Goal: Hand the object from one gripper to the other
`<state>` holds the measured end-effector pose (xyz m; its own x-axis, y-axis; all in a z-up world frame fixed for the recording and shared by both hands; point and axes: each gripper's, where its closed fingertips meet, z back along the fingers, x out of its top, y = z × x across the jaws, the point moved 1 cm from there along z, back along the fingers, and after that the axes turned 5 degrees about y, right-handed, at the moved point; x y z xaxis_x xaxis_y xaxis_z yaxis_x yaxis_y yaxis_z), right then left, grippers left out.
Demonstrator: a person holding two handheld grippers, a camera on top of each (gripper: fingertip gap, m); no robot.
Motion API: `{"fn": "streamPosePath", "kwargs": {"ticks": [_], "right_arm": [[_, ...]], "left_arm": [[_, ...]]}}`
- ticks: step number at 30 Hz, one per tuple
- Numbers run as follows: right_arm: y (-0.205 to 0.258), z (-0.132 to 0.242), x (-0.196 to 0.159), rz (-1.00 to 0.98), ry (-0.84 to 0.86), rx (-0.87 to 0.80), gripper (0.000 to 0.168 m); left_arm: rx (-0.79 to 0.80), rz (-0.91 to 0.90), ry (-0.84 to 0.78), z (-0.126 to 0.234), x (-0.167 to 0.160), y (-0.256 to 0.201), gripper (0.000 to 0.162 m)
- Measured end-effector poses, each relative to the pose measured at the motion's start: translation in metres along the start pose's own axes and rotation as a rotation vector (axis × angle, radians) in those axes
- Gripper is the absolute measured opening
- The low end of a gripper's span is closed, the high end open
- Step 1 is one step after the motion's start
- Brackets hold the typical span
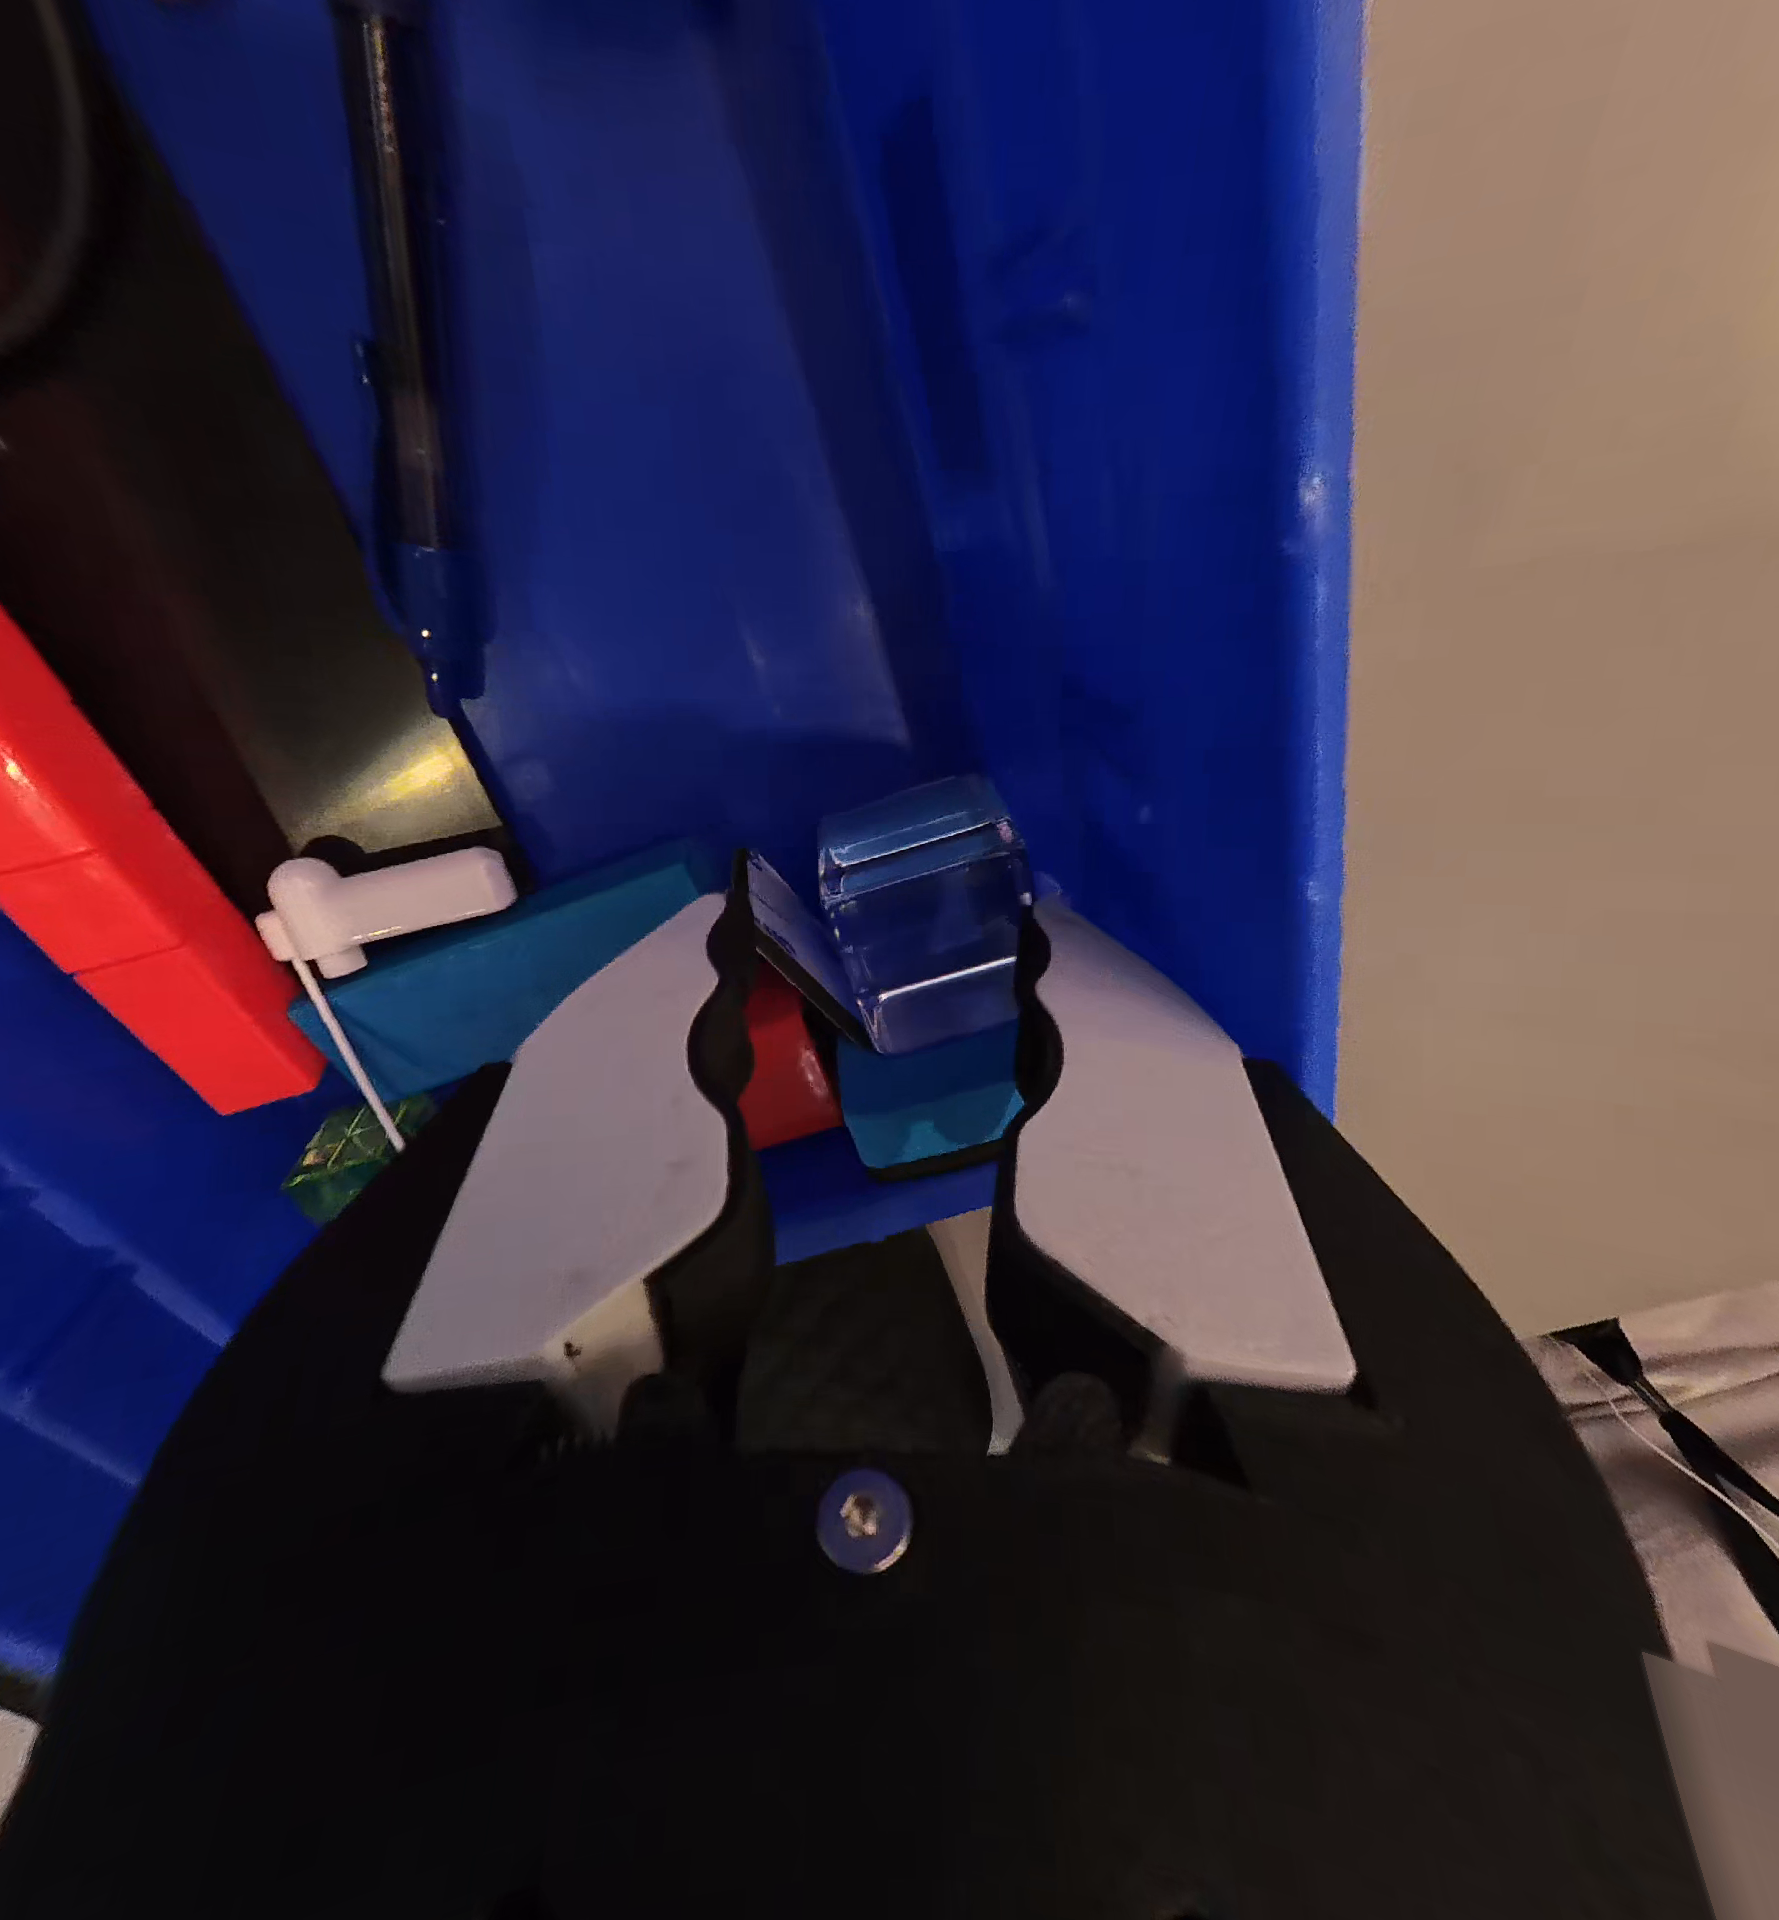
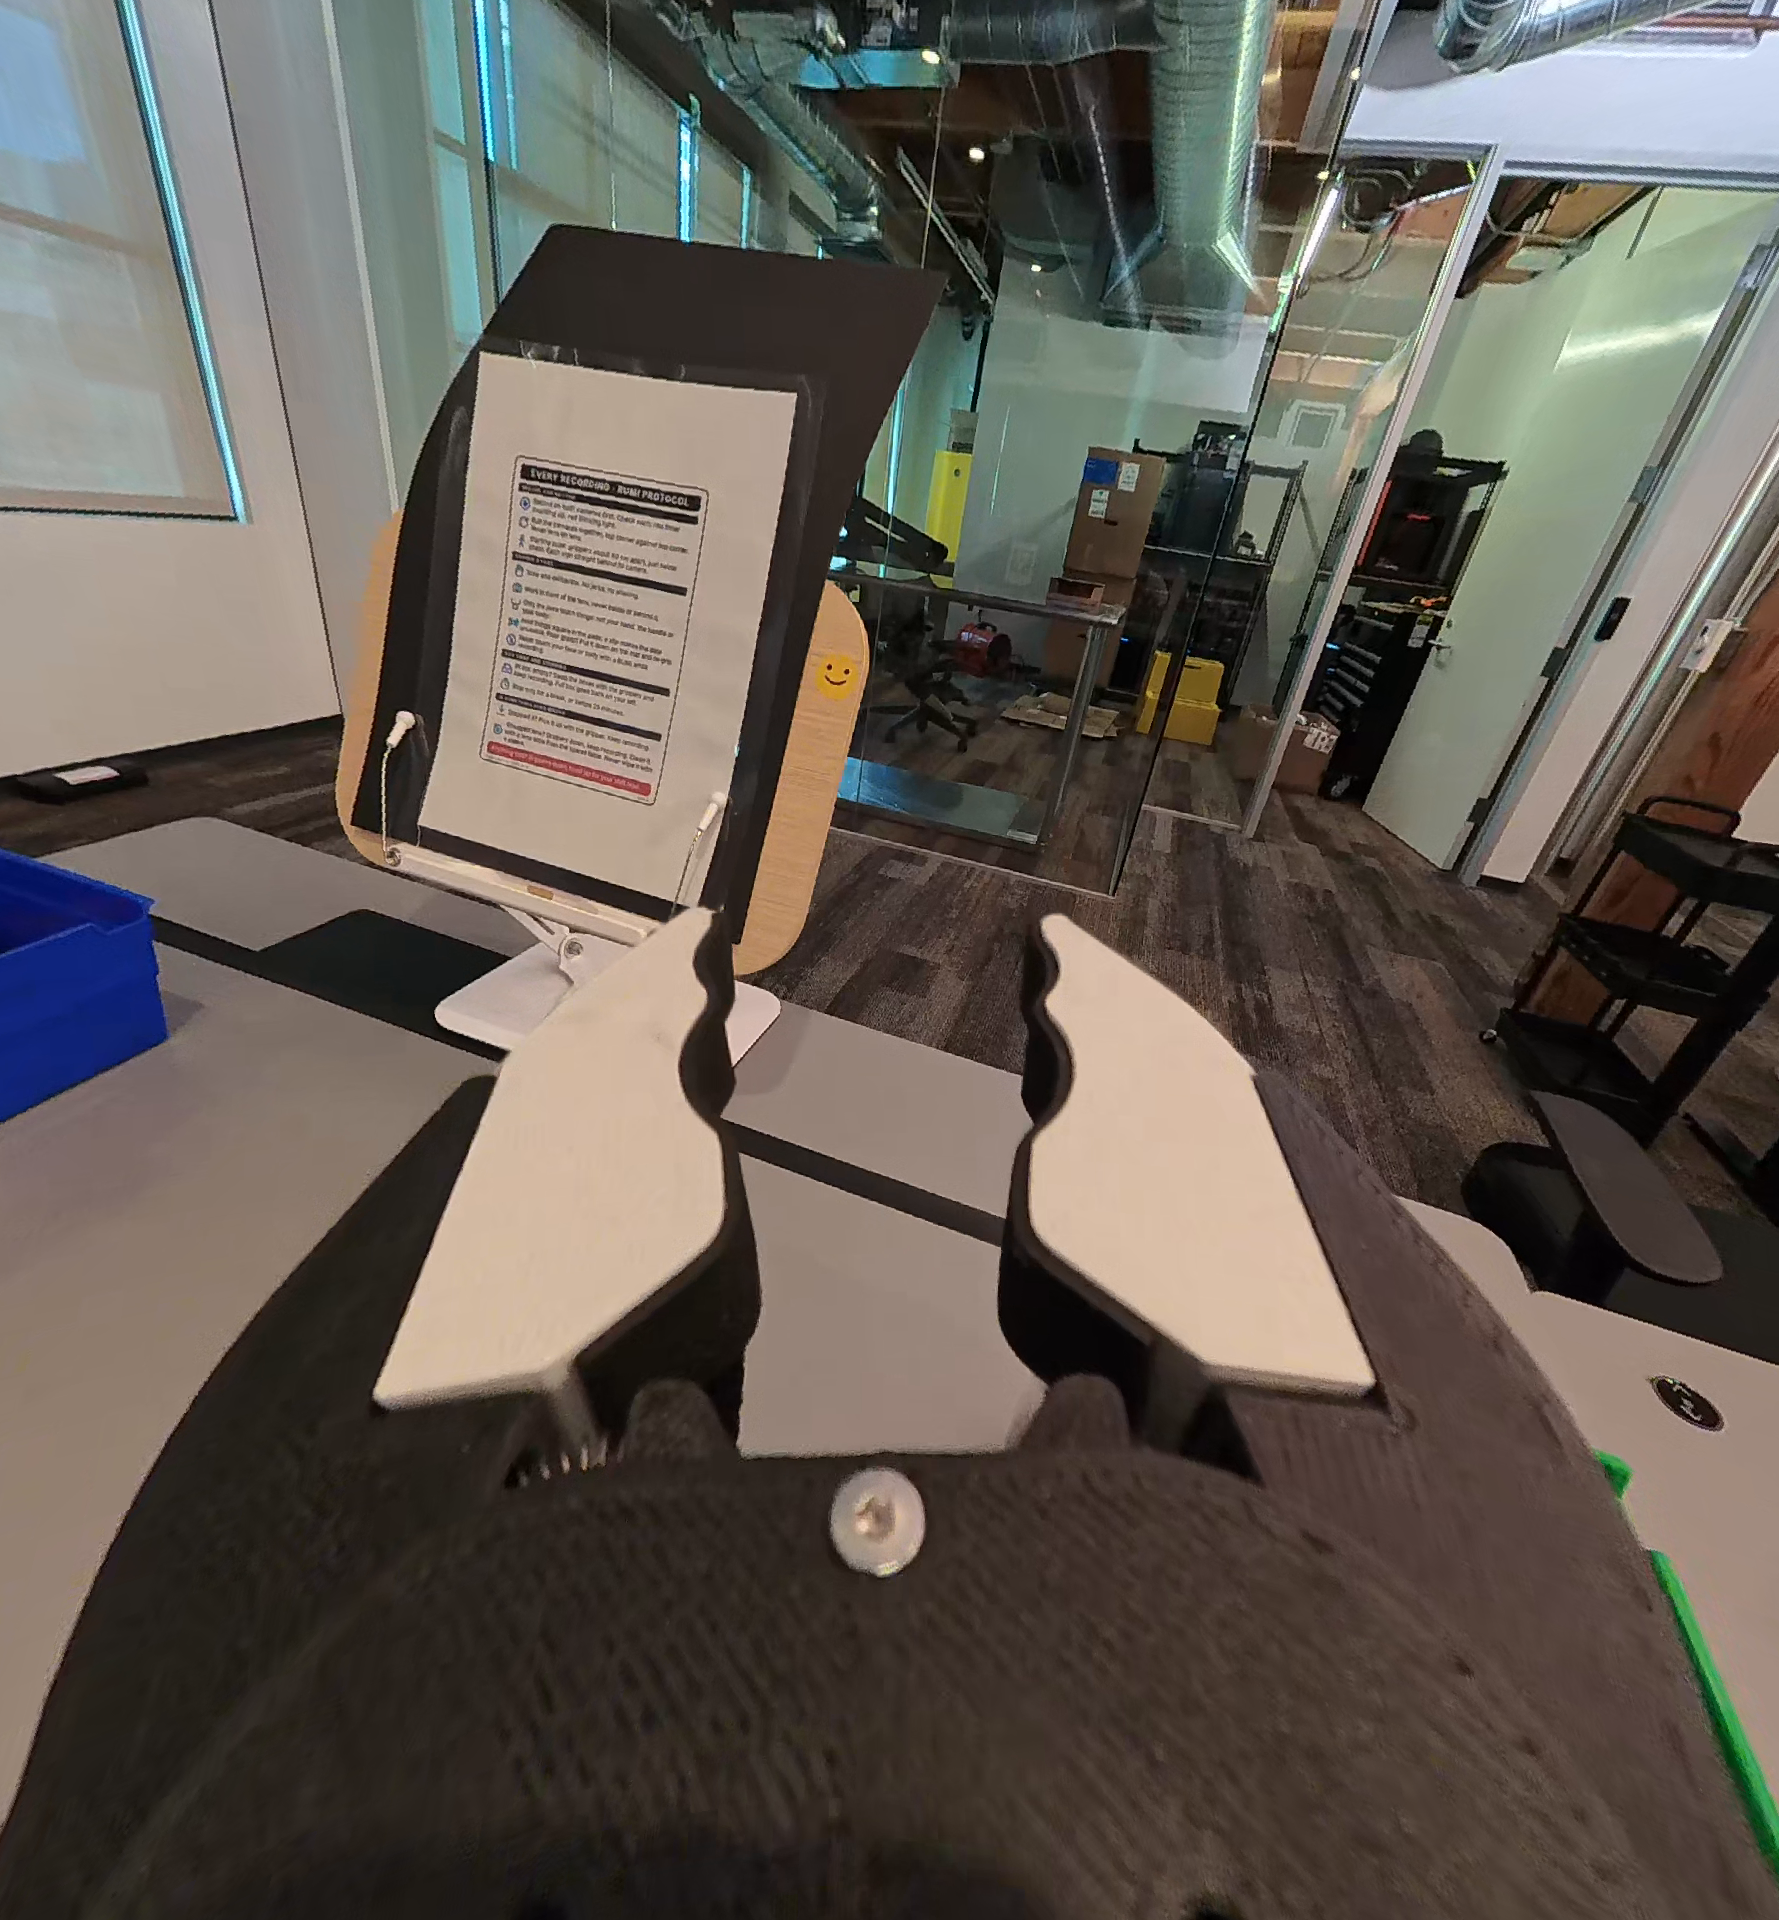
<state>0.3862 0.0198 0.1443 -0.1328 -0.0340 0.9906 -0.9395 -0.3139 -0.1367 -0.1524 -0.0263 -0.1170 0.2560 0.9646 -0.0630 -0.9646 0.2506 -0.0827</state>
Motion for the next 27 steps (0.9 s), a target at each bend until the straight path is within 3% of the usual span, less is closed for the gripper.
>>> {"fn": "streamPosePath", "kwargs": {"ticks": [7, 10, 18, 24, 27], "right_arm": [[0.002, -0.005, -0.008, 0.024, 0.047, 0.005, 0.054], [0.001, -0.008, -0.012, 0.037, 0.070, -0.003, 0.054], [0.000, -0.014, -0.023, 0.071, 0.132, -0.022, 0.054], [0.001, -0.018, -0.029, 0.094, 0.160, -0.029, 0.055], [0.000, -0.018, -0.030, 0.119, 0.167, -0.052, 0.055]], "left_arm": [[0.029, -0.006, 0.011, 0.003, -0.009, 0.005, 0.049], [-0.040, -0.053, -0.009, 0.007, -0.010, -0.009, 0.036], [-0.088, -0.047, 0.026, -0.003, -0.009, -0.007, 0.043], [-0.148, -0.024, 0.003, -0.001, -0.006, -0.004, 0.025], [-0.145, 0.010, -0.033, 0.003, -0.006, 0.007, 0.000]]}}
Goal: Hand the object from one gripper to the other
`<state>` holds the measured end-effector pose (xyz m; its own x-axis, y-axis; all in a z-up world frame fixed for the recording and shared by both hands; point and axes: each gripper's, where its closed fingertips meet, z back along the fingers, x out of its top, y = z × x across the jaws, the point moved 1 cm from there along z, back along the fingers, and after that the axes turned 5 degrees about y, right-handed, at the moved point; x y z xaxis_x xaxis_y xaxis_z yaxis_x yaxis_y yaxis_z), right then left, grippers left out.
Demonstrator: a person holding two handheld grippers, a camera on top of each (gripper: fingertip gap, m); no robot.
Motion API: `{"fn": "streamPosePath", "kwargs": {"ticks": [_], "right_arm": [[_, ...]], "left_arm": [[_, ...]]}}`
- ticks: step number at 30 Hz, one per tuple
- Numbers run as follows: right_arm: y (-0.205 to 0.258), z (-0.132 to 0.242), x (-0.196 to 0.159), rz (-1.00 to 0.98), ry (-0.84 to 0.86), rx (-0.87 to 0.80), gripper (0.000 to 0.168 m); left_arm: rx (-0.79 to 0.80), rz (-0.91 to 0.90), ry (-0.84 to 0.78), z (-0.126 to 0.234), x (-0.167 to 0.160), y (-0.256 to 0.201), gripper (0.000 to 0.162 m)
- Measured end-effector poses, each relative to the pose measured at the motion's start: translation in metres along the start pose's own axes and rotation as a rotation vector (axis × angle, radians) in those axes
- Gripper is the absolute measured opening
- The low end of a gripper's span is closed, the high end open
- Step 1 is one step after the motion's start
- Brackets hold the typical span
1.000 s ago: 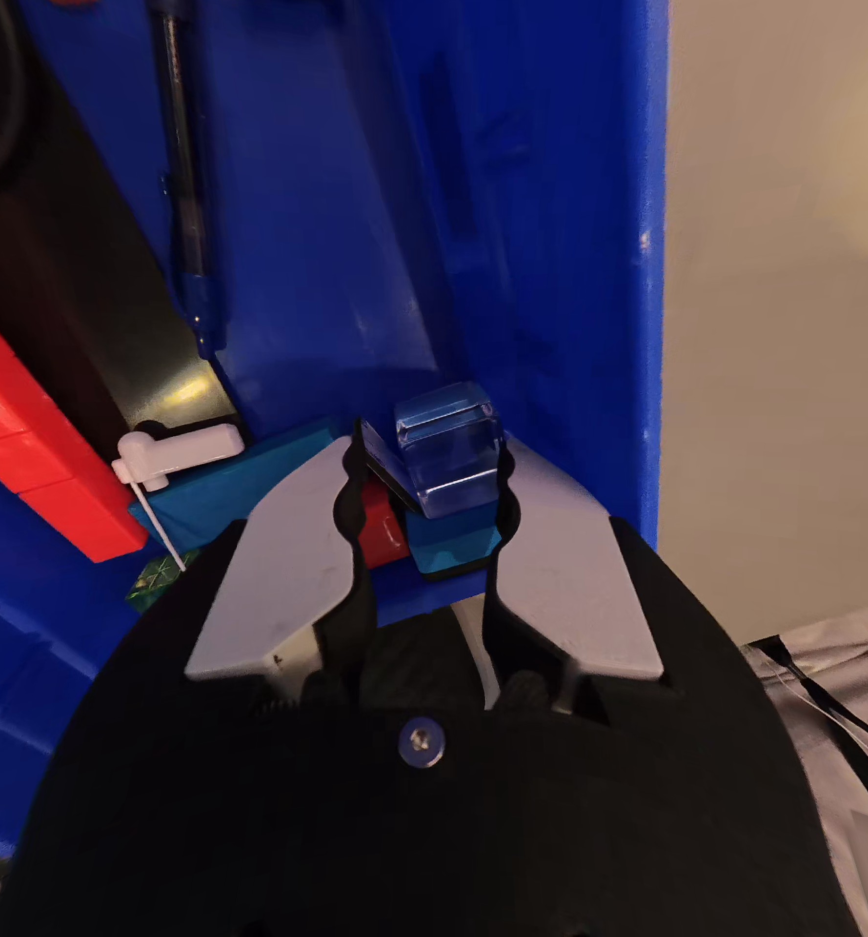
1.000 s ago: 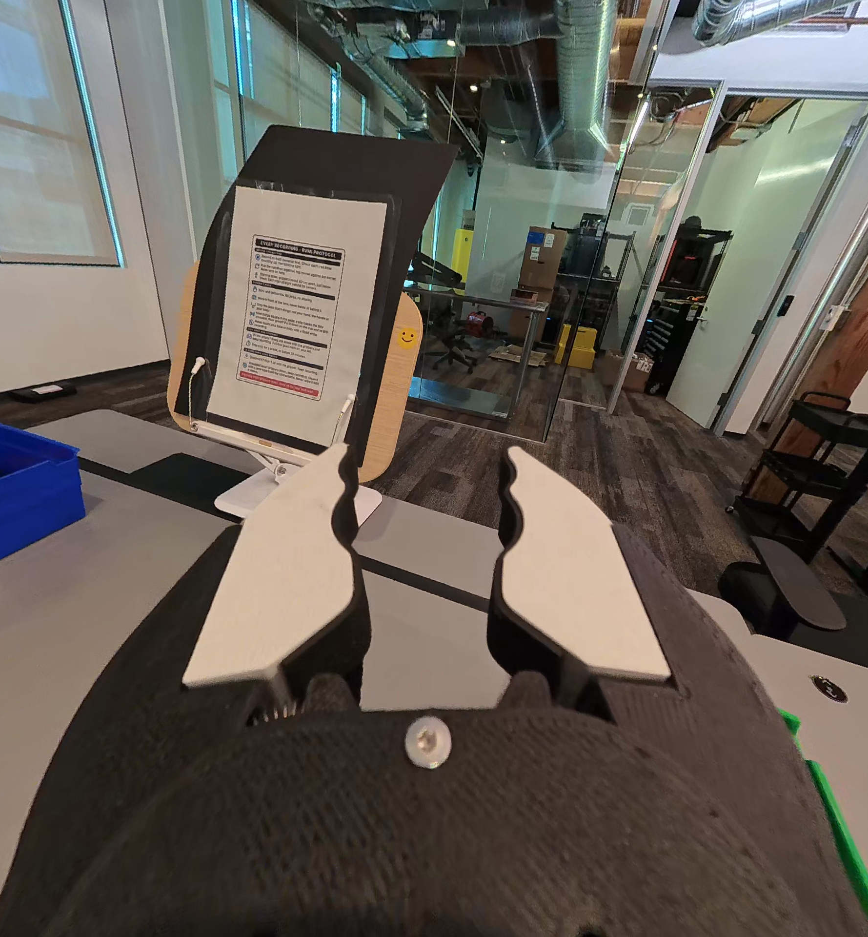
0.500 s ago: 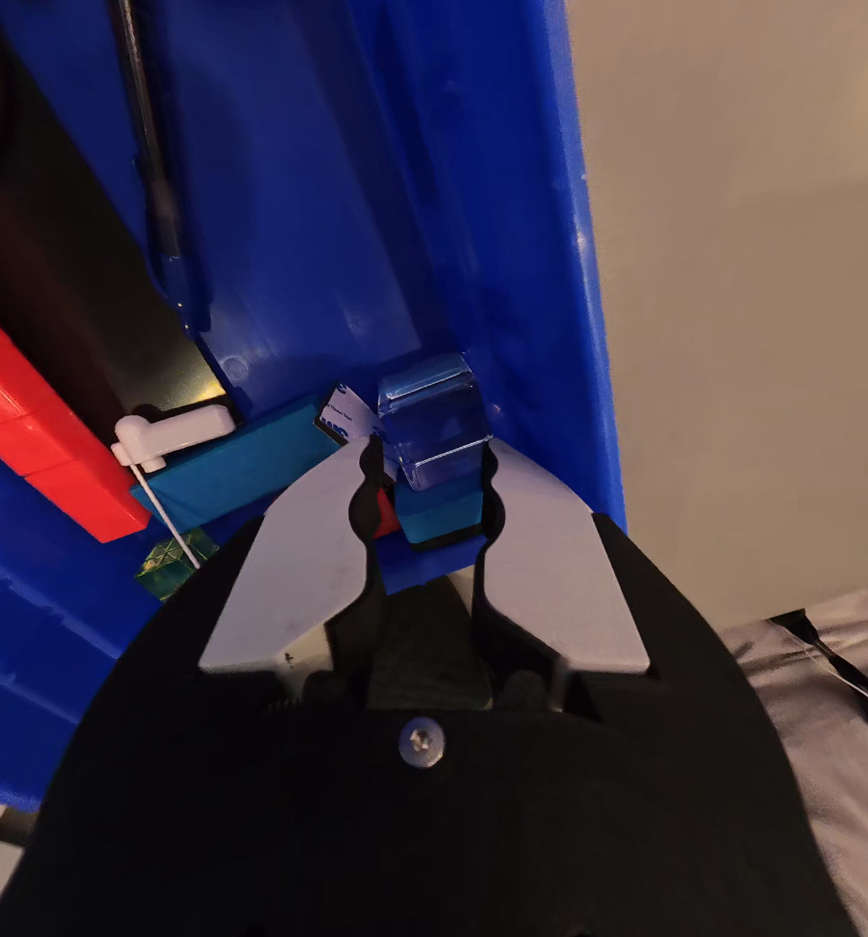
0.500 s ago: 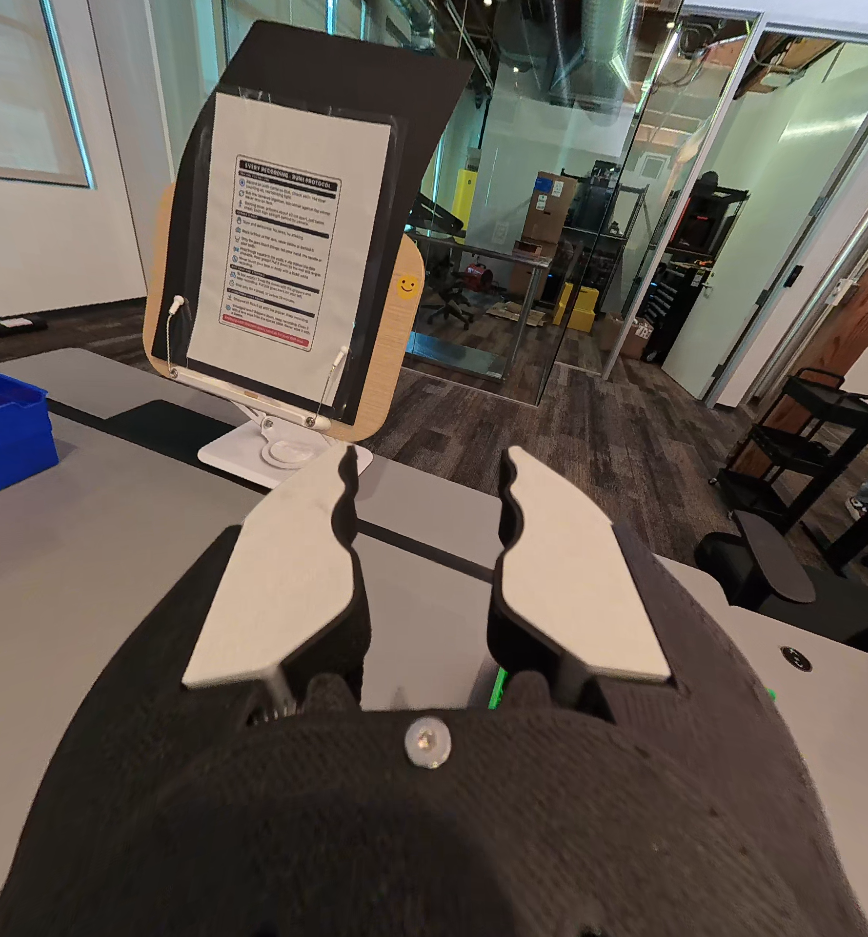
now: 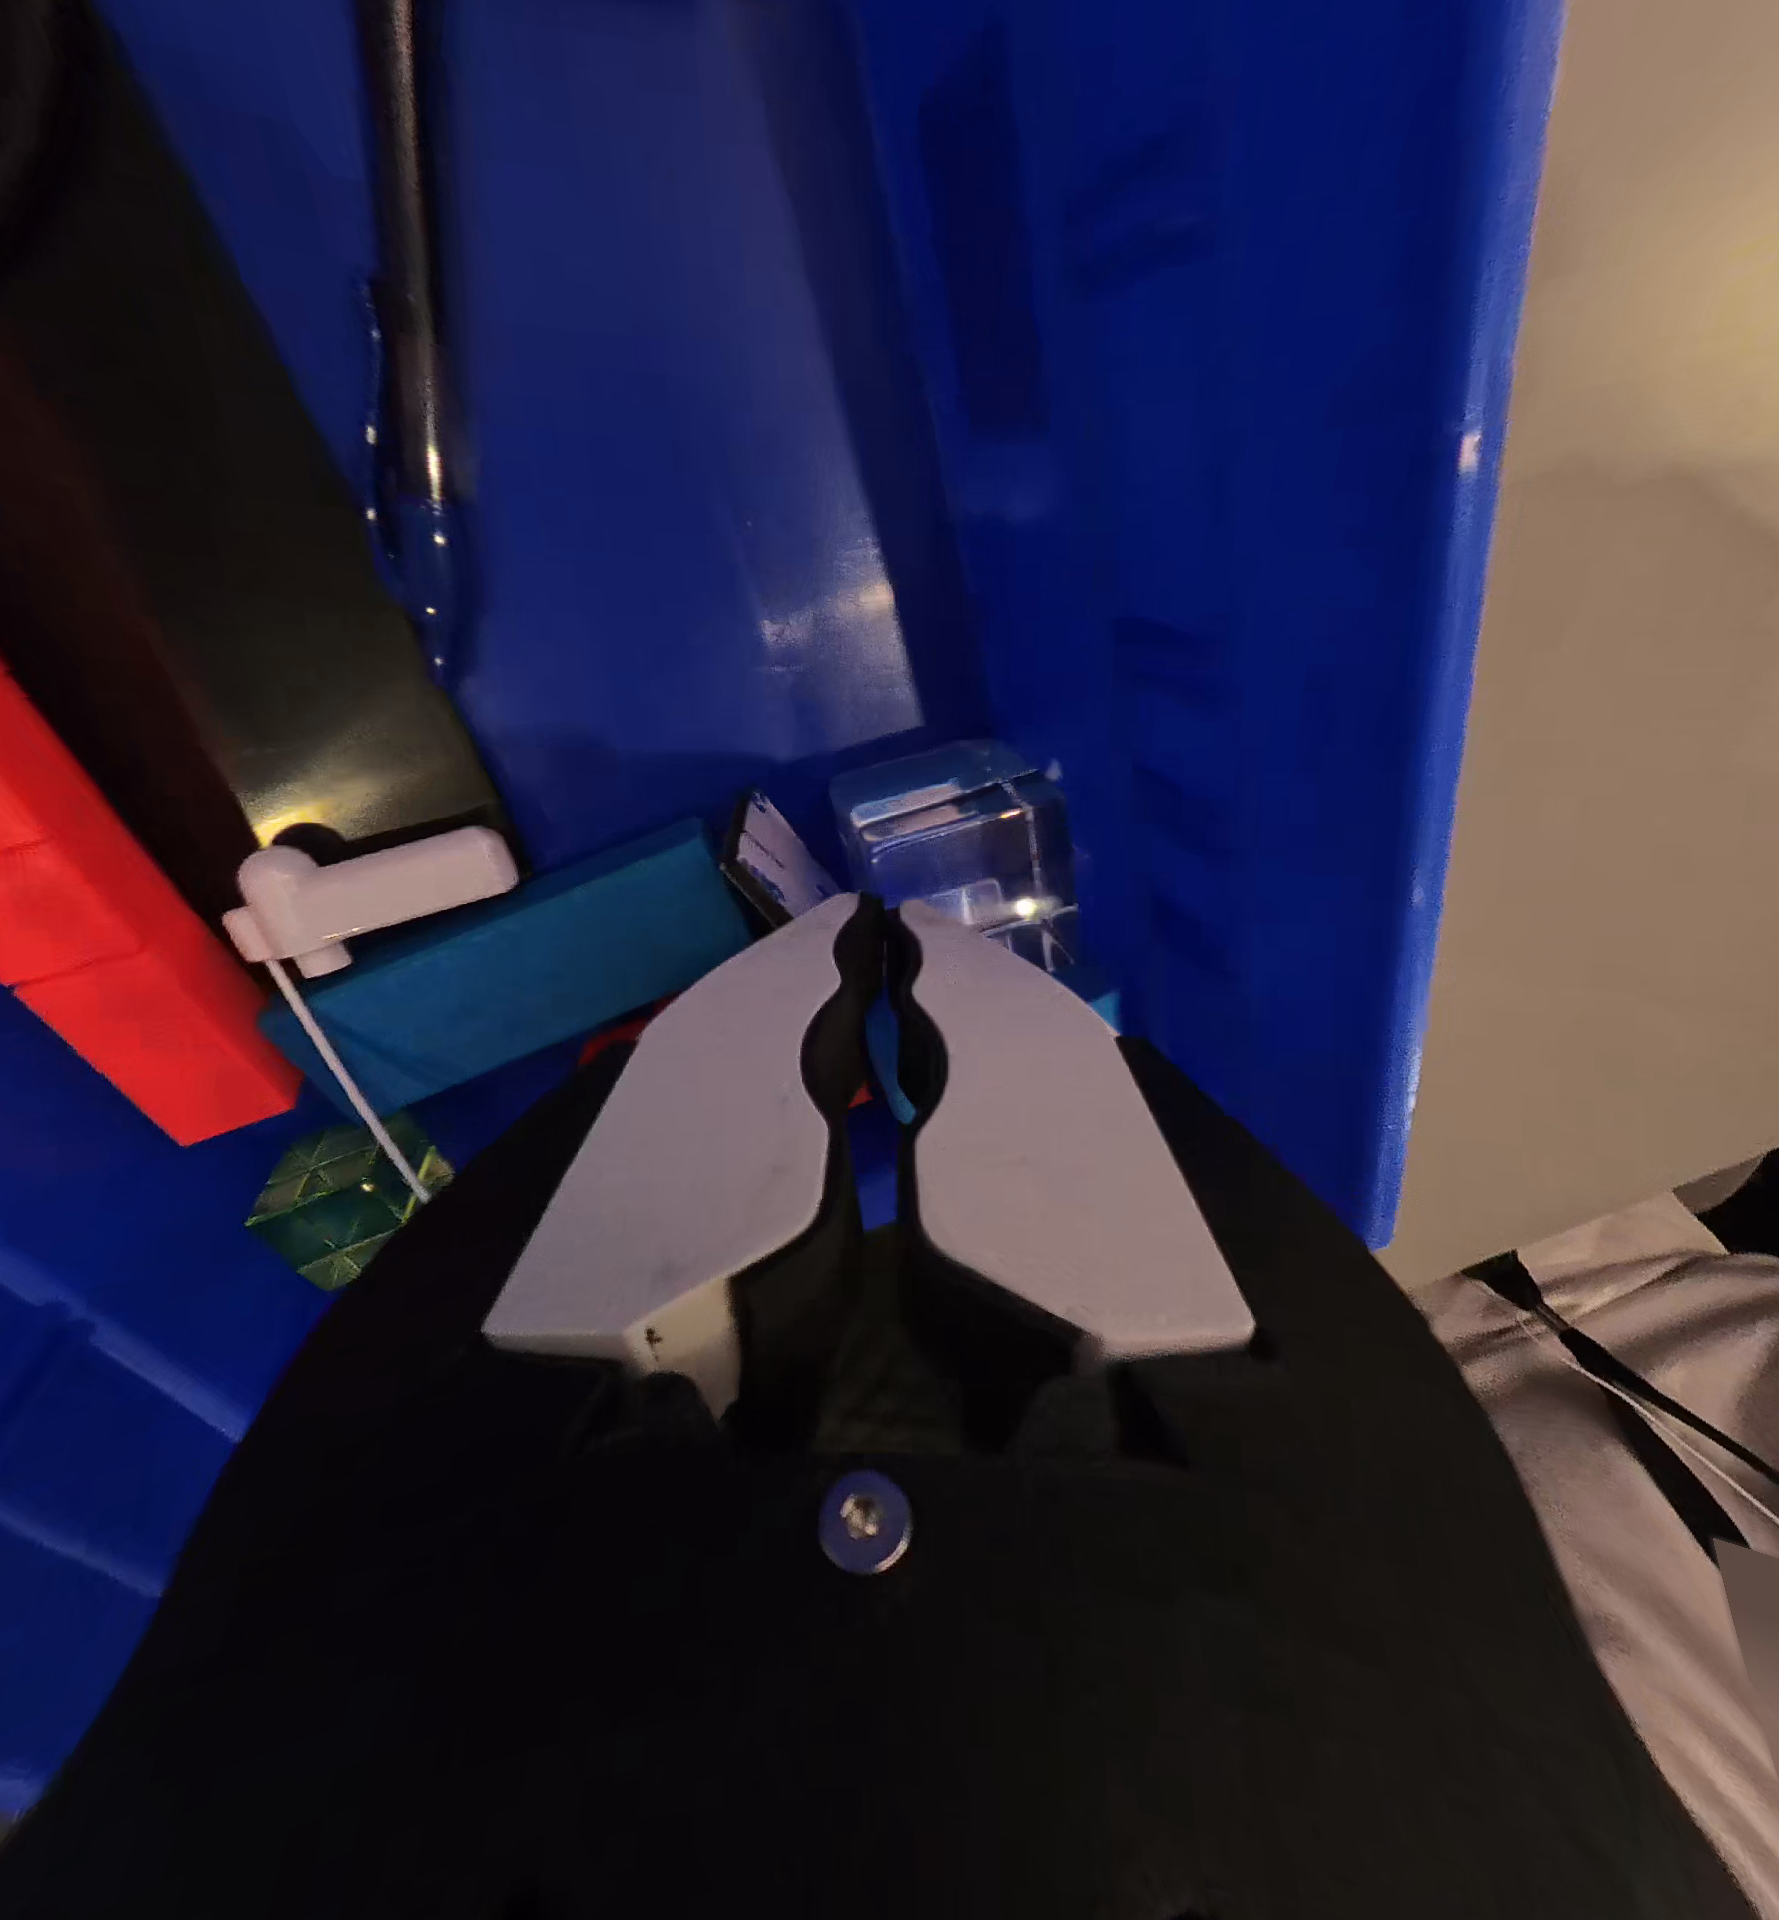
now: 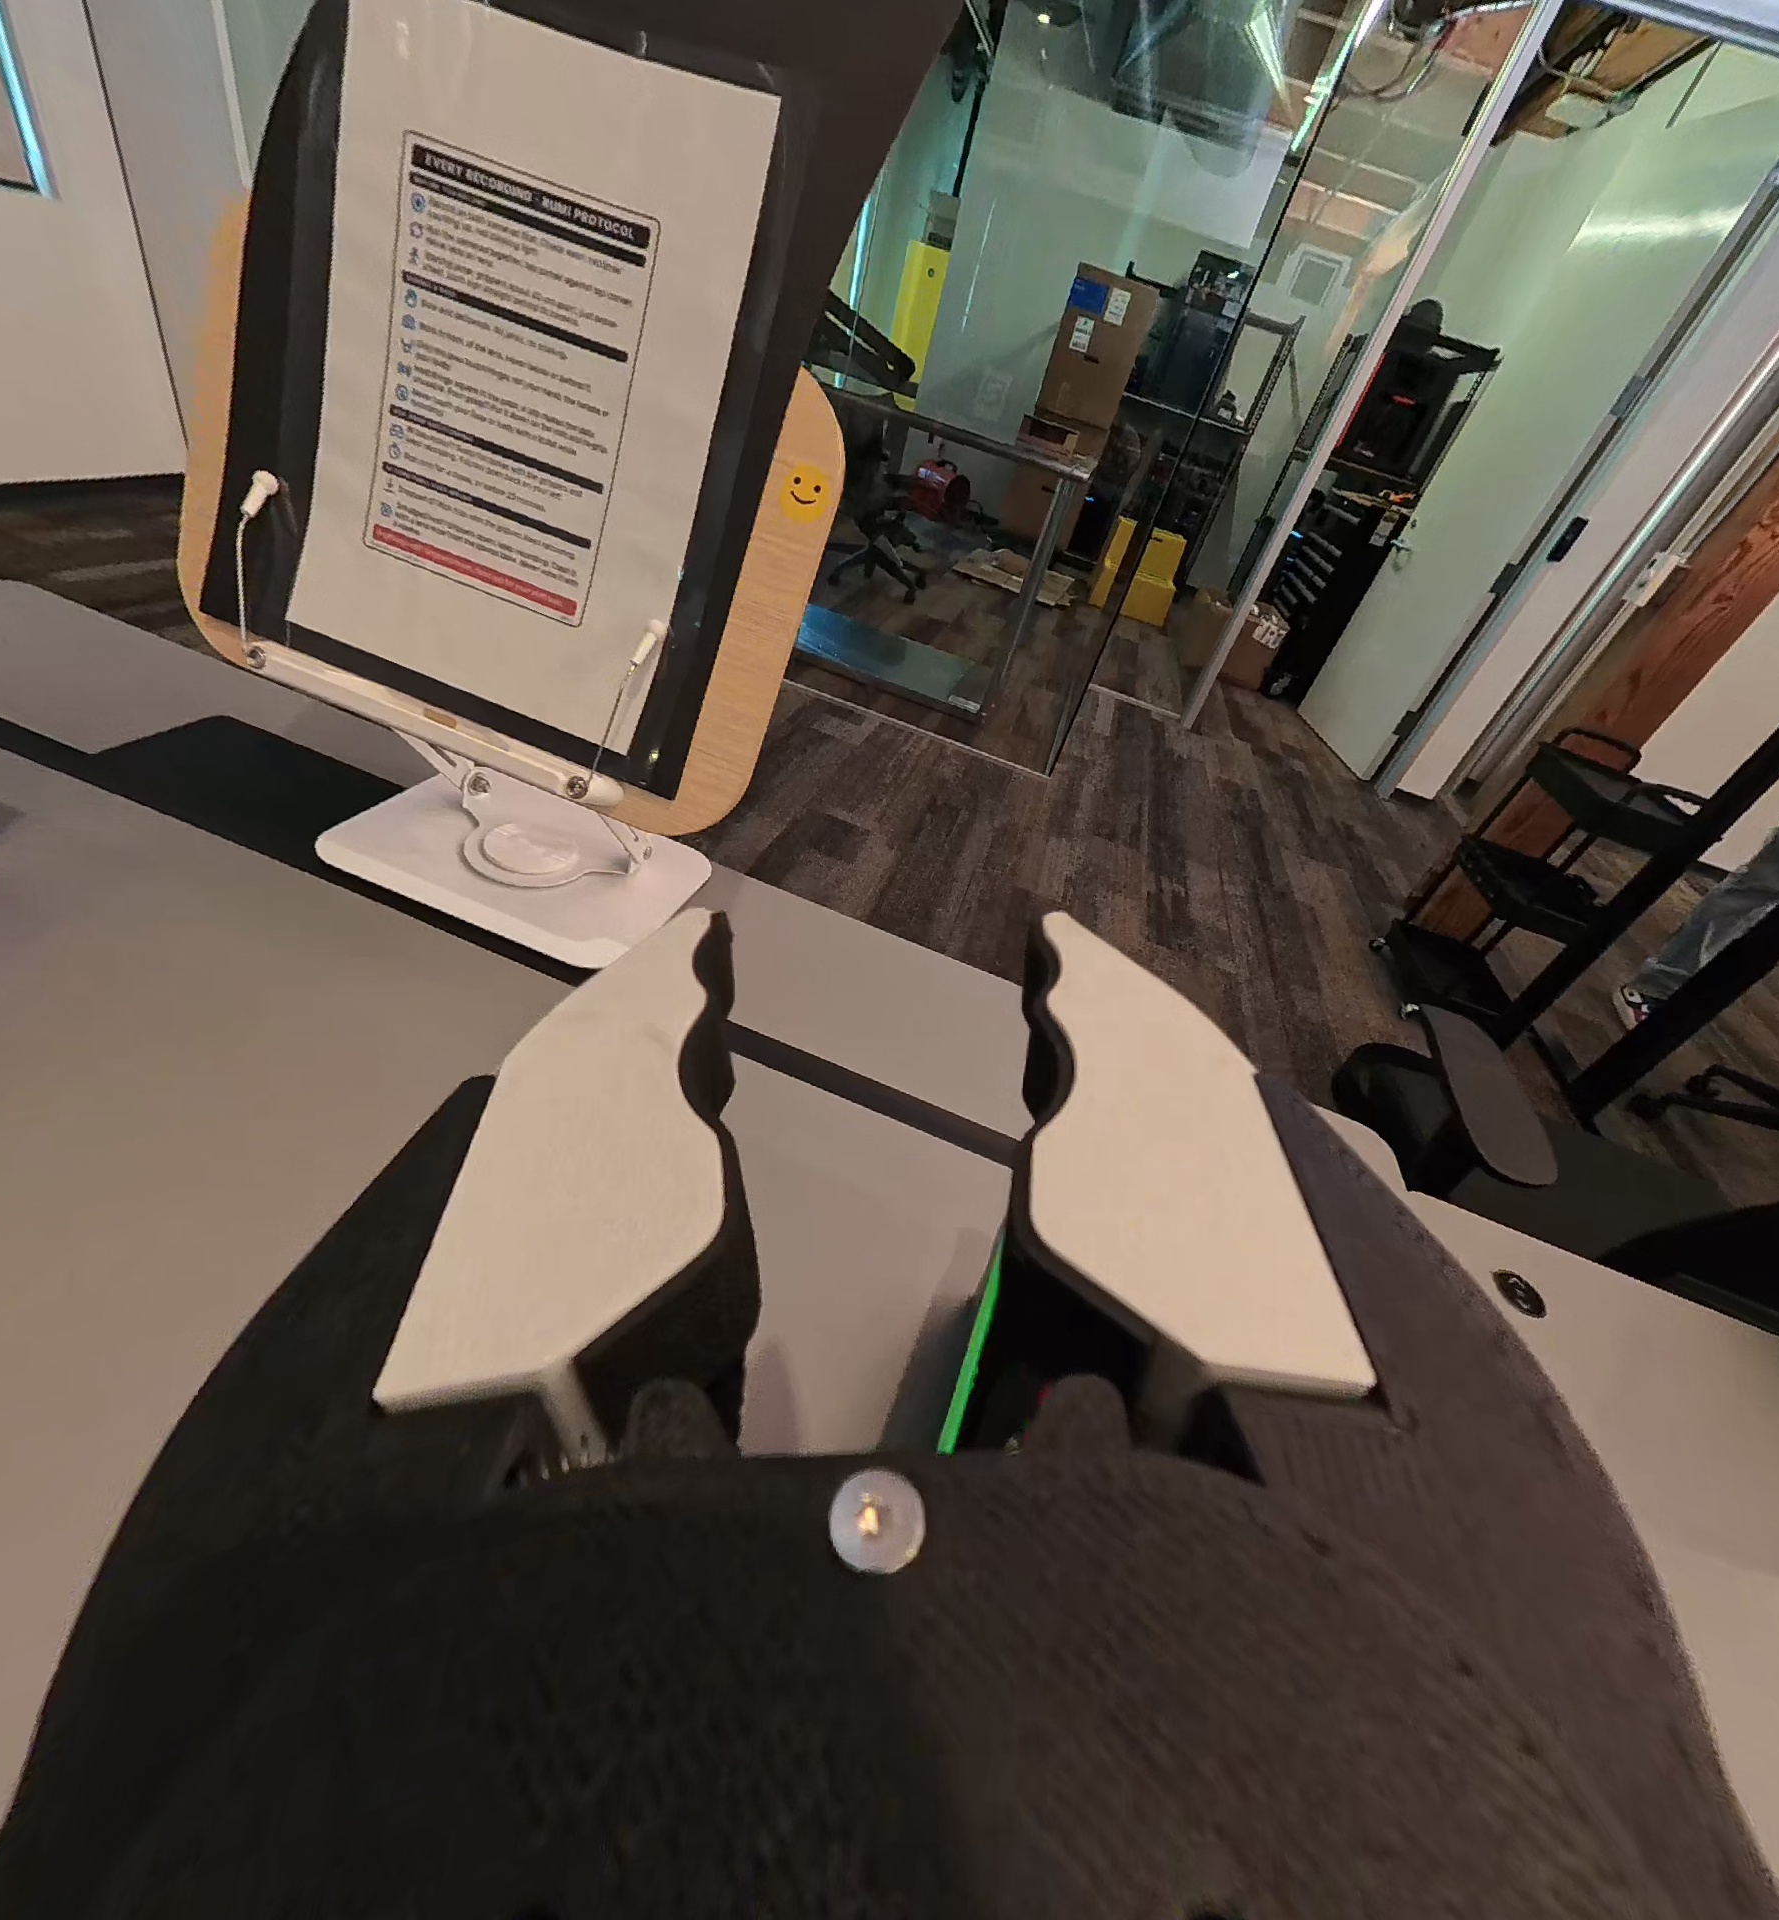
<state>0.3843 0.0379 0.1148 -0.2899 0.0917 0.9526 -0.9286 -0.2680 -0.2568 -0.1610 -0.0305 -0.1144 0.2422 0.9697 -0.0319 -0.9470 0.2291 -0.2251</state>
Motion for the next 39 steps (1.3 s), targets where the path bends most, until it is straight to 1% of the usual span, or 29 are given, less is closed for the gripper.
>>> {"fn": "streamPosePath", "kwargs": {"ticks": [2, 4, 8, 11, 14, 17, 19, 21, 23, 24, 26, 28, 30, 31, 33, 34, 35, 36, 38, 39], "right_arm": [[0.000, -0.001, -0.001, 0.014, 0.006, -0.006, 0.055], [0.001, -0.001, -0.001, 0.024, 0.006, -0.008, 0.055], [0.002, -0.002, -0.002, 0.038, 0.013, -0.013, 0.055], [0.002, -0.002, -0.002, 0.045, 0.016, -0.014, 0.055], [0.003, -0.003, -0.003, 0.053, 0.023, -0.010, 0.055], [0.004, -0.003, -0.004, 0.065, 0.028, -0.008, 0.055], [0.005, -0.004, -0.004, 0.076, 0.035, -0.005, 0.055], [0.005, -0.004, -0.005, 0.088, 0.041, -0.009, 0.055], [0.007, -0.004, -0.002, 0.105, 0.030, -0.015, 0.055], [0.010, -0.004, 0.001, 0.116, 0.015, -0.015, 0.055], [0.021, -0.002, 0.011, 0.147, -0.039, -0.001, 0.055], [0.044, 0.001, 0.026, 0.195, -0.136, 0.037, 0.055], [0.082, 0.007, 0.043, 0.232, -0.260, 0.136, 0.055], [0.107, 0.012, 0.051, 0.229, -0.323, 0.227, 0.055], [0.162, 0.024, 0.060, 0.164, -0.406, 0.463, 0.055], [0.189, 0.032, 0.063, 0.115, -0.426, 0.607, 0.055], [0.213, 0.040, 0.064, 0.054, -0.430, 0.751, 0.055], [0.232, 0.045, 0.064, -0.021, -0.420, 0.871, 0.055], [0.251, 0.050, 0.063, -0.174, -0.391, 1.039, 0.055], [0.254, 0.050, 0.064, -0.252, -0.386, 1.092, 0.054]], "left_arm": [[-0.018, 0.006, -0.005, 0.000, -0.002, 0.002, 0.001], [-0.011, 0.011, -0.027, 0.002, -0.002, 0.007, 0.017], [0.039, 0.134, -0.061, 0.009, -0.003, 0.024, 0.031], [0.041, 0.140, -0.015, 0.001, -0.005, 0.025, 0.033], [0.066, 0.140, 0.029, -0.008, -0.002, 0.028, 0.027], [0.030, 0.105, 0.047, -0.014, 0.005, 0.021, 0.007], [0.047, 0.079, 0.057, -0.013, 0.004, 0.020, 0.004], [0.056, 0.070, 0.030, -0.003, 0.002, 0.017, 0.004], [0.101, 0.081, -0.078, 0.021, 0.005, 0.017, 0.004], [0.112, 0.074, -0.169, 0.037, 0.010, 0.014, 0.004], [0.074, -0.004, -0.424, 0.079, 0.028, -0.007, 0.004], [-0.049, -0.158, -0.733, 0.129, 0.047, -0.051, 0.003], [-0.230, -0.374, -1.058, 0.184, 0.052, -0.111, 0.003], [-0.345, -0.480, -1.185, 0.206, 0.047, -0.142, 0.003], [-0.557, -0.605, -1.339, 0.230, 0.036, -0.192, 0.003], [-0.674, -0.682, -1.354, 0.233, 0.028, -0.217, 0.003], [-0.777, -0.751, -1.333, 0.232, 0.022, -0.240, 0.003], [-0.841, -0.784, -1.298, 0.226, 0.020, -0.258, 0.003], [-0.916, -0.821, -1.203, 0.210, 0.020, -0.286, 0.003], [-0.931, -0.832, -1.169, 0.203, 0.020, -0.295, 0.003]]}}
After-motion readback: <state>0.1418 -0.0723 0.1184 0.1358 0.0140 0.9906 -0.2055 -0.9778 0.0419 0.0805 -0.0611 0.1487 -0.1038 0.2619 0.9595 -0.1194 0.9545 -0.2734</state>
